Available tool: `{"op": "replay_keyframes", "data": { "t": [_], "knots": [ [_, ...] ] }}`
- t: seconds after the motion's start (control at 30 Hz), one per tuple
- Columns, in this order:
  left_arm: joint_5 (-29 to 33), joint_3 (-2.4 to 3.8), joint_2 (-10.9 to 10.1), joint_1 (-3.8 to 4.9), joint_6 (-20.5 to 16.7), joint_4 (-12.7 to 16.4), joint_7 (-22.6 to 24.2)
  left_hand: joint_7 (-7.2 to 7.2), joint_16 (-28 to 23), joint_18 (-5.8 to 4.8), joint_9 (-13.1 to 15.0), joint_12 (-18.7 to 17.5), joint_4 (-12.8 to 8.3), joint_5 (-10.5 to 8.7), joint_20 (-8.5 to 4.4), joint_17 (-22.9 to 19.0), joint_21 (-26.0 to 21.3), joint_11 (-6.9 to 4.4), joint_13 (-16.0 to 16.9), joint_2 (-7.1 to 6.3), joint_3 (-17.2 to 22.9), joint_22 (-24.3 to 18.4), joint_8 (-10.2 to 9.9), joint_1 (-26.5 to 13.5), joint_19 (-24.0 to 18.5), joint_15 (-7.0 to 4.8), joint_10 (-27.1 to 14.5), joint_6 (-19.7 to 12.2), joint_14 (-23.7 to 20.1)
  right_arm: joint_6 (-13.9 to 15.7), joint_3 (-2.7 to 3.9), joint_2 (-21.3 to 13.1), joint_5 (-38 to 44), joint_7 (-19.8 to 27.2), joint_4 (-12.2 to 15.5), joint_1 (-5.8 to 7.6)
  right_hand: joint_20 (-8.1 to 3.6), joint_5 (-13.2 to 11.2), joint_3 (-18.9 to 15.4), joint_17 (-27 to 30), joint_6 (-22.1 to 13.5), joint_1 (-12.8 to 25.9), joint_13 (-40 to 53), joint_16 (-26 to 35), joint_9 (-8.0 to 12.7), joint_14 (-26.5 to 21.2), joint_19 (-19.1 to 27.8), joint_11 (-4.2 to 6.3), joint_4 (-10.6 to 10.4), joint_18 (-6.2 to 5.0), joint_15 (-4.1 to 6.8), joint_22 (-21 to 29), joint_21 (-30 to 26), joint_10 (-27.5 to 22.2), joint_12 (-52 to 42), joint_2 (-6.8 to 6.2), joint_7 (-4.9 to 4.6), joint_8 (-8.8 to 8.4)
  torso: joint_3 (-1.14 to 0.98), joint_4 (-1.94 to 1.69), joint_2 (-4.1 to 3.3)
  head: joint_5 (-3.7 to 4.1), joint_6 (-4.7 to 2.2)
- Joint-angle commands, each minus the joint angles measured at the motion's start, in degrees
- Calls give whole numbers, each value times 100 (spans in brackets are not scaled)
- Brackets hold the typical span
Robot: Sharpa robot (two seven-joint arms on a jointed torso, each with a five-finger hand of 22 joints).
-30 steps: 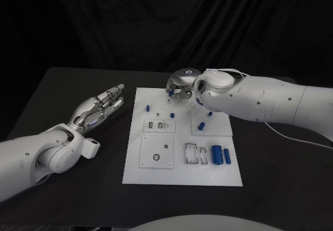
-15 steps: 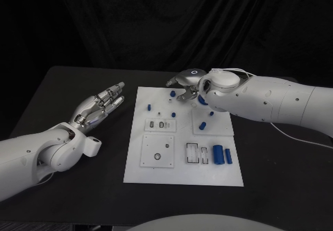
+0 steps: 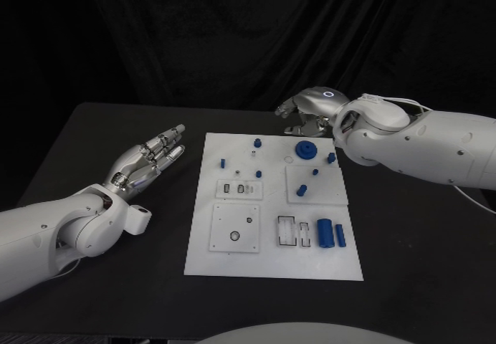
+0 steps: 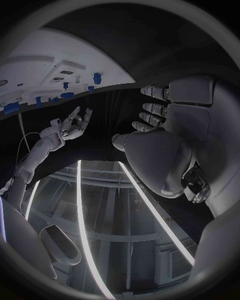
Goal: Assemble the parts on the task board
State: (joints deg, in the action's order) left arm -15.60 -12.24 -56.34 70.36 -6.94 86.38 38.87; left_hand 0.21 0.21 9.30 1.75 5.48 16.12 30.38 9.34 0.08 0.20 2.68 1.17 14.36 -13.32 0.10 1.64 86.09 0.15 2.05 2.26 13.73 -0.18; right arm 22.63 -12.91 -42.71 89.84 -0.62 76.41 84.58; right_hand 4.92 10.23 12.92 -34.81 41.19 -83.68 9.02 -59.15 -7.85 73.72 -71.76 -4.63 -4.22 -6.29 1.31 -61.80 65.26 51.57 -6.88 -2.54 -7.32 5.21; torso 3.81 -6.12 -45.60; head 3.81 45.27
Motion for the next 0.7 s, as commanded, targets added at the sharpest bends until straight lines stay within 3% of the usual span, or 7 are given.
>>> {"op": "replay_keyframes", "data": {
  "t": [0.03, 0.2, 0.27, 0.3, 0.33, 0.43, 0.7],
  "knots": [
    [41, 5, 20, 6, 89, 25, 725, 28, -21, 109, 6, -28, -9, 42, 51, -8, -12, 11, -4, -4, 30, -2, 19, 70, -6, 43, -14, 18, 18, -18, -27, -228, -36, -27, 202, 26, 11, -3, 73, 378, 195, 32, 192, 303, 24, -155, 109, -18, -86, -117, -14, 125, -182, 530, -168, -2, -36, 26, -17, 24, 32, -27, 27],
    [41, 5, 37, 6, 109, 28, 721, 27, -21, 109, 7, -24, -12, 46, 51, -8, -11, 20, -3, -5, 33, -2, 20, 76, -6, 47, -12, 27, 18, -323, -63, -532, -35, -183, 394, 36, -24, -98, -13, 674, 420, 74, 975, 634, 59, -277, 180, 207, -117, -121, 11, 146, -310, 1353, -1316, -84, 16, 45, -12, 57, 58, -97, 48],
    [41, 5, 41, 6, 120, 24, 716, 28, -21, 109, 7, -26, -12, 46, 51, -8, -11, 21, -3, -5, 34, -2, 20, 76, -5, 48, -13, 24, 18, -451, -76, -635, -35, -283, 448, 27, -21, -142, -99, 559, 524, 147, 2391, 641, 144, -188, 128, 257, -207, -84, 39, 45, -327, 689, -2960, -61, 77, -41, -8, 68, 63, -115, 40],
    [41, 5, 42, 6, 126, 23, 713, 28, -21, 109, 7, -26, -12, 46, 51, -8, -11, 21, -3, -5, 34, -2, 20, 76, -5, 48, -13, 24, 18, -514, -81, -682, -35, -345, 471, 20, -45, -236, -179, -297, 610, 320, 2964, 86, 152, 75, -74, 271, -342, -19, 38, -262, -58, 502, -3670, -58, 58, -35, -4, 74, 68, -121, 29],
    [41, 5, 43, 6, 134, 22, 711, 28, -21, 109, 7, -26, -12, 46, 51, -8, -11, 21, -3, -5, 34, -2, 20, 76, -5, 48, -13, 24, 18, -593, -87, -740, -34, -442, 498, 7, -78, -262, -303, -2310, 732, 528, 5744, -1268, 141, 625, -500, 343, -480, 116, 86, -981, 623, 1810, -6460, -24, 142, -36, 4, 87, 74, -134, 20],
    [41, 5, 46, 5, 145, 18, 708, 32, -21, 109, 8, -27, -12, 52, 53, -8, -11, 33, -4, 1, 43, -2, 22, 82, -6, 60, -14, 40, 18, -727, -94, -812, -34, -609, 528, -16, -83, -184, -434, -5295, 848, 750, 7719, -2987, 95, 1556, -1477, 368, -569, 495, 128, -2400, 2059, 3470, -8071, 0, 116, -32, 9, 92, 70, -139, 15],
    [41, 5, 63, 4, 165, -4, 705, 32, -21, 109, 9, -26, -14, 60, 55, -8, -12, 44, -3, 5, 52, -2, 22, 90, -6, 74, -14, 46, 18, -1059, -102, -891, -33, -916, 533, -75, -46, -121, -582, -5519, 829, 1108, 8098, -3085, 79, 1628, -1687, 311, -739, 576, 61, -2687, 2337, 3843, -8312, 88, 53, -108, 8, 86, 76, -109, 51]
  ]
}}
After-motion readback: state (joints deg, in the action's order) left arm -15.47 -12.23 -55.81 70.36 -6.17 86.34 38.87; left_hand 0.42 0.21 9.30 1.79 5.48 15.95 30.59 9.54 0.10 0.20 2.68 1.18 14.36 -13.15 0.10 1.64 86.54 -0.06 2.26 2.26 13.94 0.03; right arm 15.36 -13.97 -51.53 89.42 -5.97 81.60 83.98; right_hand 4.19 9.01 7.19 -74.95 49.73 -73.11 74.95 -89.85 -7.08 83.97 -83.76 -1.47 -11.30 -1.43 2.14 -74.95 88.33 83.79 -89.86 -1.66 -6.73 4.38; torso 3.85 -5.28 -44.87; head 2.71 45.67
